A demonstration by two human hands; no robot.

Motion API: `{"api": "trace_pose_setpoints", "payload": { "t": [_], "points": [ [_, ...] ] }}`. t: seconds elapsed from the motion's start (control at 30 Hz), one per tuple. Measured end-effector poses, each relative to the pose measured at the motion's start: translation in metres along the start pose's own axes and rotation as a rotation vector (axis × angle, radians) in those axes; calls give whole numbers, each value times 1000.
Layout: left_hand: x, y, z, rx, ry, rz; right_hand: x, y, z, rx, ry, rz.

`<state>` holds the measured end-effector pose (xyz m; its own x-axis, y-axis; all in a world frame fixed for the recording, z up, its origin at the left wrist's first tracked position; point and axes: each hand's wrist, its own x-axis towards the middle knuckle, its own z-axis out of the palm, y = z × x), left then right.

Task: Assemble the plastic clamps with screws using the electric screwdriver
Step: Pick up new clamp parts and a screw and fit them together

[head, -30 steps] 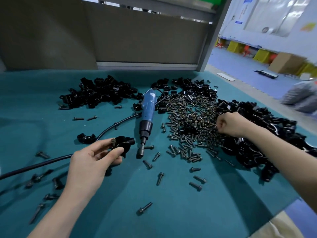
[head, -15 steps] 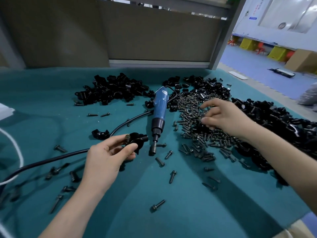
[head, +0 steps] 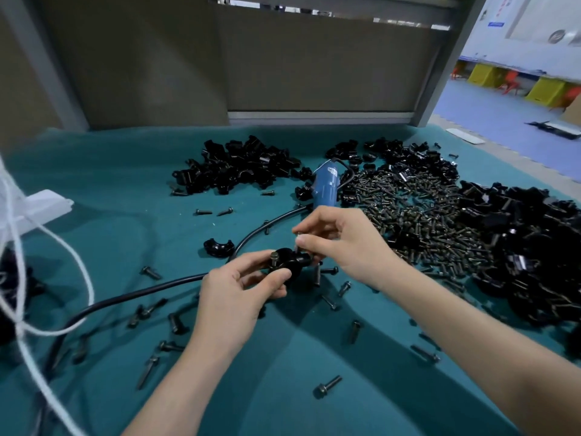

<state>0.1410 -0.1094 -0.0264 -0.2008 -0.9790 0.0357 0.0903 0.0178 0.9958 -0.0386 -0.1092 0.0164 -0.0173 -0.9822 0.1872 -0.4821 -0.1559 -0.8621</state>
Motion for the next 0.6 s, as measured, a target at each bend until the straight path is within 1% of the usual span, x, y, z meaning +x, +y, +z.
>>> {"api": "trace_pose_setpoints", "payload": {
  "t": [0.17, 0.2, 0.33, 0.43, 0.5, 0.53, 0.57, 0.6],
  "points": [
    [0, 0, 0, 9, -1, 16, -5, -7, 0, -268, -31, -220],
    [1, 0, 0, 16, -2, 16, -6, -9, -2, -294, -46, -233],
    [0, 1, 2, 26, -11, 14, -3, -15, -14, -280, -135, -98],
    [-1, 2, 3, 13, -24, 21, -2, -14, -14, -162, -187, 15],
    [-1, 3, 2, 24, -29, 23, -2, -15, -14, -105, -233, 48],
    [-1, 3, 2, 30, -25, 21, -1, -15, -17, -83, -229, 57],
    [-1, 3, 1, 29, -17, 16, 3, -14, -22, -46, -173, 77],
    [-1, 3, 0, 23, -8, 10, 11, -11, -28, 0, -63, 115]
  ]
}}
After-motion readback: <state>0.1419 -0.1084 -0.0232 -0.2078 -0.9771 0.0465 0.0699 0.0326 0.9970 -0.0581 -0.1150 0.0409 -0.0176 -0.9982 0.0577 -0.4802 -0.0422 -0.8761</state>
